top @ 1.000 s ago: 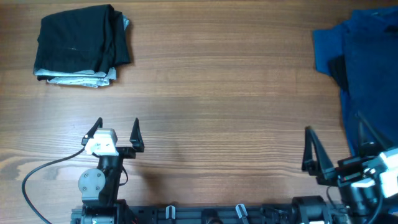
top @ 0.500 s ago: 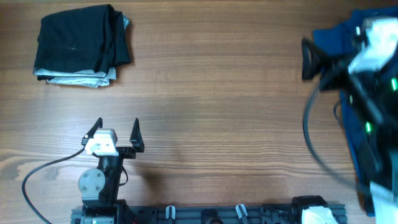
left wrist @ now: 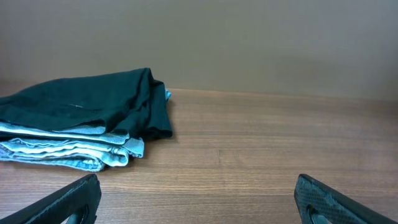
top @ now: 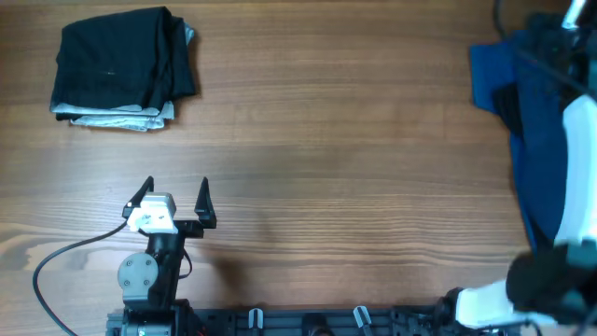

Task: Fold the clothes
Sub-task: 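Reach the right gripper to the blue clothes pile and grasp navy trousers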

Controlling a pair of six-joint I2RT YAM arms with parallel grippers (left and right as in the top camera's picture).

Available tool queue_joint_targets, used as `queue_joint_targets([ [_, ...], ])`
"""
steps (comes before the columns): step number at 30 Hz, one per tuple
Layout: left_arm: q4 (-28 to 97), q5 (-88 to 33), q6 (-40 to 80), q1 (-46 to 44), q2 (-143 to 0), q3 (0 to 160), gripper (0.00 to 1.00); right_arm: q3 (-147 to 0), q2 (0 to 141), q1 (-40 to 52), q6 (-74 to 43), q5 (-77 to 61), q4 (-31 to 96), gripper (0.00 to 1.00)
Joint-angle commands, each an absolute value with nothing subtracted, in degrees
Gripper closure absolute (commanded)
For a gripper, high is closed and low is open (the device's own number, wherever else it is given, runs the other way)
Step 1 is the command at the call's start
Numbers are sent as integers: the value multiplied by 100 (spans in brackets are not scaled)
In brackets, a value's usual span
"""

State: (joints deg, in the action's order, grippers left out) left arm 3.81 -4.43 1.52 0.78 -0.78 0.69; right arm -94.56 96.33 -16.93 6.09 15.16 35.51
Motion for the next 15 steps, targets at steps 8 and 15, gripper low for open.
queue_joint_targets([
  [8, 390, -532, 43, 86, -38, 32, 0, -9566, 11594, -2182, 604, 777, 3081, 0],
  [15, 390, -532, 43, 86, -38, 32, 0, -9548, 12132, -2182, 596, 882, 2746, 25],
])
